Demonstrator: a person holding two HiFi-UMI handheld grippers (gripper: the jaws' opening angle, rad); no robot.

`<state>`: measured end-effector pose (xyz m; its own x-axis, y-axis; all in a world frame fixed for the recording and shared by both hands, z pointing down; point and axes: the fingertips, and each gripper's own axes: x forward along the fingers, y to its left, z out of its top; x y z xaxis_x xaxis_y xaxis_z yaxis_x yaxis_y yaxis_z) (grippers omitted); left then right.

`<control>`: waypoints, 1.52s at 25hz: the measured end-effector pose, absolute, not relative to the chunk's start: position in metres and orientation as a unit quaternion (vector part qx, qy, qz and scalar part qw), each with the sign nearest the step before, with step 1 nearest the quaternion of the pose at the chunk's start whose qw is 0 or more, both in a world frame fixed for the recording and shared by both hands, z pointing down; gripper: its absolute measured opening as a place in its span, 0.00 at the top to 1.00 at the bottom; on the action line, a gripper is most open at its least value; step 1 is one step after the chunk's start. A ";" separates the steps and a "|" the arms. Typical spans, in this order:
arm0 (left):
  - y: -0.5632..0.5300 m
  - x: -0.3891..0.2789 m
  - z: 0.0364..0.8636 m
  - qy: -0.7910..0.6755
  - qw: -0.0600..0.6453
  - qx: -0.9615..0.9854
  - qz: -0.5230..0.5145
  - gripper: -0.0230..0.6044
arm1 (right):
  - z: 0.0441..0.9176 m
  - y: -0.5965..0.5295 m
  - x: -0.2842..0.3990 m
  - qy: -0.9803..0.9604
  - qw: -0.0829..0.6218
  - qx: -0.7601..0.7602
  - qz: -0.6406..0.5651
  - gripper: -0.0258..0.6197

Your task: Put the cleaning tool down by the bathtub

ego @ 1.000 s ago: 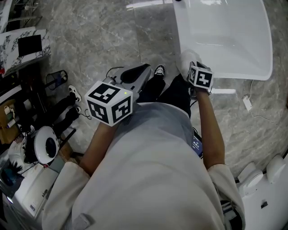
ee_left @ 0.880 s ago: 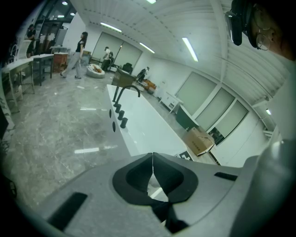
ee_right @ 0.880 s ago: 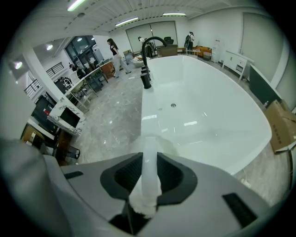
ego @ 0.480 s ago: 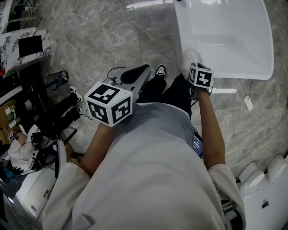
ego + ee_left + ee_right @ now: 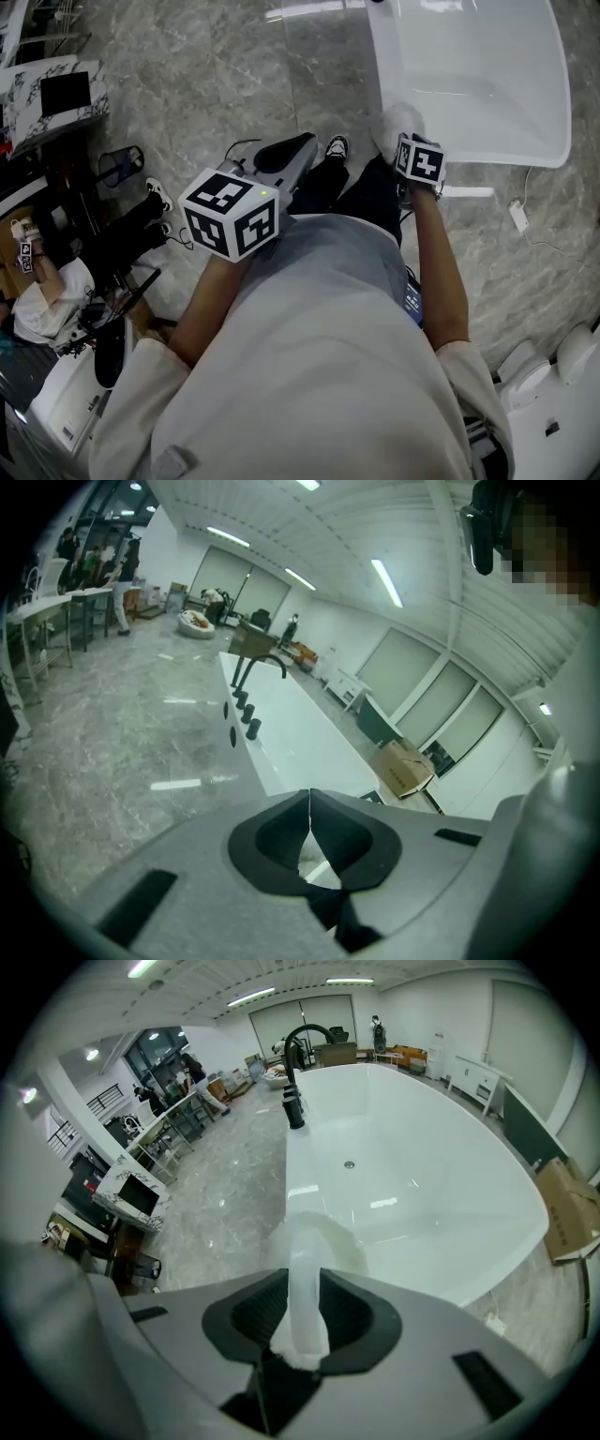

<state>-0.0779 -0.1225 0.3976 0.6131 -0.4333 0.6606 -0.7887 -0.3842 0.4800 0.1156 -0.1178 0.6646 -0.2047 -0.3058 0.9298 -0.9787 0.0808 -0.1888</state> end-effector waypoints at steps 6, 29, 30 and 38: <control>-0.120 -0.078 0.396 -0.379 0.404 0.804 0.216 0.95 | 0.662 -0.113 0.112 -0.632 0.373 0.505 0.453 0.80; -0.122 -0.069 0.393 -0.360 0.401 0.818 0.203 0.95 | 0.646 -0.106 0.115 -0.633 0.361 0.514 0.453 0.78; -0.123 -0.069 0.392 -0.359 0.401 0.818 0.202 0.95 | 0.645 -0.105 0.116 -0.633 0.361 0.514 0.453 0.78; -0.123 -0.067 0.392 -0.354 0.397 0.822 0.202 0.95 | 0.637 -0.101 0.118 -0.632 0.354 0.519 0.454 0.79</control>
<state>-0.0672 -0.1233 0.3917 0.6679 -0.4216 0.6133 -0.7425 -0.4337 0.5105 0.1180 -0.1007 0.6371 -0.2102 -0.3351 0.9184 -0.9774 0.0495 -0.2056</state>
